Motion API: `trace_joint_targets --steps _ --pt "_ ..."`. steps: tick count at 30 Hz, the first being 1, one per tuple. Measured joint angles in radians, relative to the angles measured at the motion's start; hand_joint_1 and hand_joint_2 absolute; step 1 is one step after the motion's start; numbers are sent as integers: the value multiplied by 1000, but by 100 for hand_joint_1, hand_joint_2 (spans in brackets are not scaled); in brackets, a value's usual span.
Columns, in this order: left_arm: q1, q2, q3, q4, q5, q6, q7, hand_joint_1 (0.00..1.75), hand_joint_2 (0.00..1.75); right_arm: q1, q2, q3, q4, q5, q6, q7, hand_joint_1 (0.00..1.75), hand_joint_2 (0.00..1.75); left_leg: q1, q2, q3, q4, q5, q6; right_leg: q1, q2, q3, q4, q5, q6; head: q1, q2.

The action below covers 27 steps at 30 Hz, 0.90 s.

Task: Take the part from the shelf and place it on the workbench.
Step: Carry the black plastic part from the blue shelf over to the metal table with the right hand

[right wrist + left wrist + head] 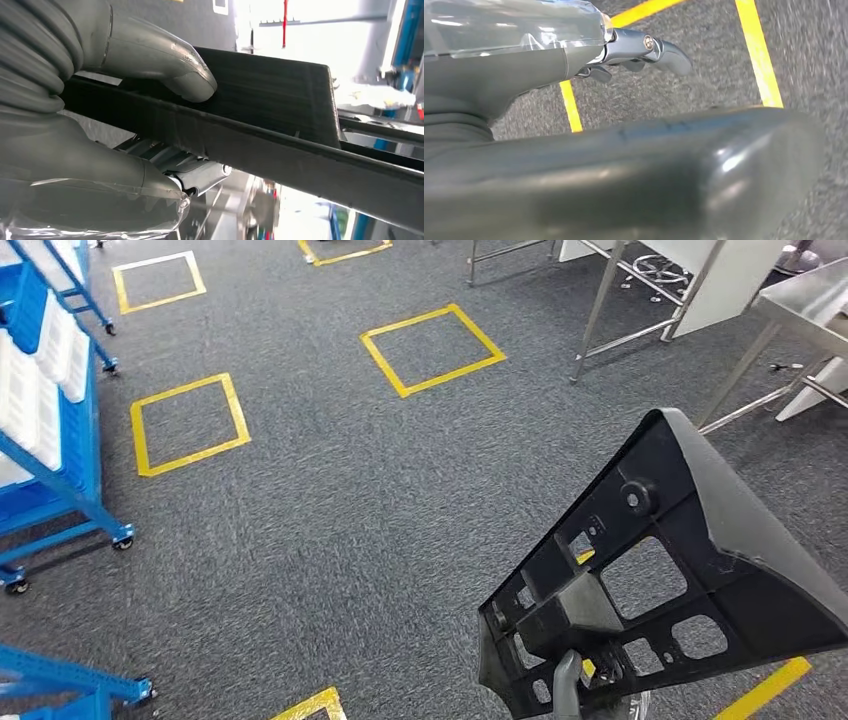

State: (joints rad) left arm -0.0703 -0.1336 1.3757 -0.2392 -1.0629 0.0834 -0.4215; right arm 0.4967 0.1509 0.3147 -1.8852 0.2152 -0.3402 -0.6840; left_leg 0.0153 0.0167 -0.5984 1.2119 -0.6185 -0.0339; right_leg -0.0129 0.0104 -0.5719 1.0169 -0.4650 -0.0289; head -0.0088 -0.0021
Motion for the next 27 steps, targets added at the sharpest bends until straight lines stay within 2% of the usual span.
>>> trace_joint_targets --steps 1,2,3,4,5,6,7,8,9,10,11,12,13,14,15,16,17,18,19,20,22,23,24,25,26,27 --pt "2 0 0 0 -2 0 0 0 0 3 2 -2 0 0 0 0 175 175 0 -6 -28 56 -17 0 2 15 -1 2 0 -1 0 0" --pt "4 0 0 0 -3 -1 -1 0 0 6 3 -4 -1 0 1 -1 175 175 0 -8 -44 82 -14 0 3 30 -1 4 0 -2 0 0" --pt "5 0 0 0 -5 -1 -1 0 0 10 5 -7 -3 1 2 -1 175 175 0 -11 -40 65 10 2 4 46 -1 6 -1 -2 0 0" --pt "5 0 0 0 -6 -2 -2 0 0 13 8 -10 -6 3 3 -1 175 175 0 -18 -21 13 48 6 5 61 -1 8 -1 -1 0 0" --pt "5 0 0 0 -7 -2 -4 0 0 15 10 -13 -10 5 6 -1 175 175 0 -37 7 -58 87 10 4 75 -1 10 -2 0 0 0" --pt "6 1 0 0 -8 -2 -5 0 0 16 13 -16 -13 10 9 -1 175 175 1 -63 33 -124 114 14 5 88 -2 14 -3 3 0 0" --pt "5 2 -1 0 -11 -3 -7 0 0 17 16 -20 -16 15 13 -2 175 175 1 -83 50 -169 129 18 4 100 -5 16 -3 8 0 0" --pt "5 4 -1 0 -13 -3 -9 0 0 20 20 -23 -19 24 16 -2 175 175 0 -97 59 -191 131 21 2 112 -9 17 -3 14 0 0" --pt "3 5 -2 0 -15 -4 -11 0 0 23 23 -26 -22 35 19 -2 175 175 -2 -96 62 -197 129 24 0 123 -12 16 -1 22 0 0" --pt "1 5 -2 0 -17 -5 -13 0 0 26 25 -29 -27 48 20 -2 175 175 -2 -84 64 -201 131 29 -2 133 -15 14 2 30 1 0" --pt "-1 6 -3 0 -18 -6 -15 0 0 29 27 -32 -32 60 19 -3 175 175 -1 -72 66 -207 136 35 -2 127 -18 18 0 36 1 0" --pt "-2 7 -5 0 -19 -7 -17 0 0 31 28 -34 -38 71 19 -3 175 175 1 -59 69 -214 140 42 0 105 -27 34 -11 41 3 0" --pt "-3 8 -7 0 -20 -8 -18 0 0 30 28 -35 -42 79 19 -3 175 175 3 -44 71 -220 144 47 2 74 -44 70 -34 44 6 0" --pt "-2 8 -8 0 -22 -9 -19 0 0 30 29 -36 -46 85 19 -3 175 175 2 -29 72 -222 145 51 2 38 -71 124 -65 46 8 0" --pt "0 9 -9 0 -22 -9 -20 0 0 29 29 -38 -48 89 19 -3 175 175 1 -14 72 -223 145 53 1 16 -102 187 -96 50 11 0" --pt "1 10 -10 0 -22 -10 -20 0 0 29 29 -39 -49 92 19 -3 175 175 0 2 72 -223 144 53 -1 5 -130 244 -117 53 11 0" --pt "2 10 -10 0 -22 -10 -20 0 0 29 30 -41 -49 93 18 -2 175 175 0 16 72 -223 142 53 -4 -1 -145 274 -122 56 11 0" --pt "2 10 -11 0 -22 -10 -20 0 0 30 30 -44 -49 95 18 -2 175 175 0 31 73 -223 140 52 -7 -5 -143 270 -108 59 11 0" --pt "1 10 -11 0 -22 -10 -20 0 0 31 30 -46 -50 95 18 -2 175 175 0 43 76 -222 138 50 -9 -11 -124 235 -83 61 11 0" --pt "0 10 -12 0 -22 -11 -21 0 0 32 30 -47 -51 96 18 -1 175 175 0 56 80 -222 135 46 -11 -26 -88 170 -49 62 11 0" --pt "0 11 -14 0 -24 -11 -23 0 0 35 30 -50 -56 100 17 -1 175 175 -5 76 87 -219 125 34 -5 -69 -24 52 -10 54 11 0" --pt "-1 11 -14 0 -25 -12 -25 0 0 37 30 -50 -60 102 16 0 175 175 -7 86 90 -218 121 27 -2 -82 -7 20 -4 47 9 0" --pt "-2 11 -15 0 -26 -13 -26 0 0 39 30 -51 -63 104 15 0 175 175 -10 95 94 -218 117 22 2 -83 -5 12 -8 40 8 0" --pt "-4 11 -16 0 -27 -14 -27 0 0 42 30 -52 -66 105 14 1 175 175 -10 105 99 -218 115 17 2 -69 -7 12 -8 33 6 0" --pt "-6 11 -17 0 -29 -15 -27 0 0 46 30 -53 -68 106 13 2 175 175 -7 104 103 -216 111 11 1 -58 -6 11 -8 26 6 0" --pt "-8 11 -17 0 -32 -15 -28 0 0 50 30 -54 -72 106 12 2 175 175 -5 88 103 -205 100 5 0 -47 -6 9 -6 19 5 0"
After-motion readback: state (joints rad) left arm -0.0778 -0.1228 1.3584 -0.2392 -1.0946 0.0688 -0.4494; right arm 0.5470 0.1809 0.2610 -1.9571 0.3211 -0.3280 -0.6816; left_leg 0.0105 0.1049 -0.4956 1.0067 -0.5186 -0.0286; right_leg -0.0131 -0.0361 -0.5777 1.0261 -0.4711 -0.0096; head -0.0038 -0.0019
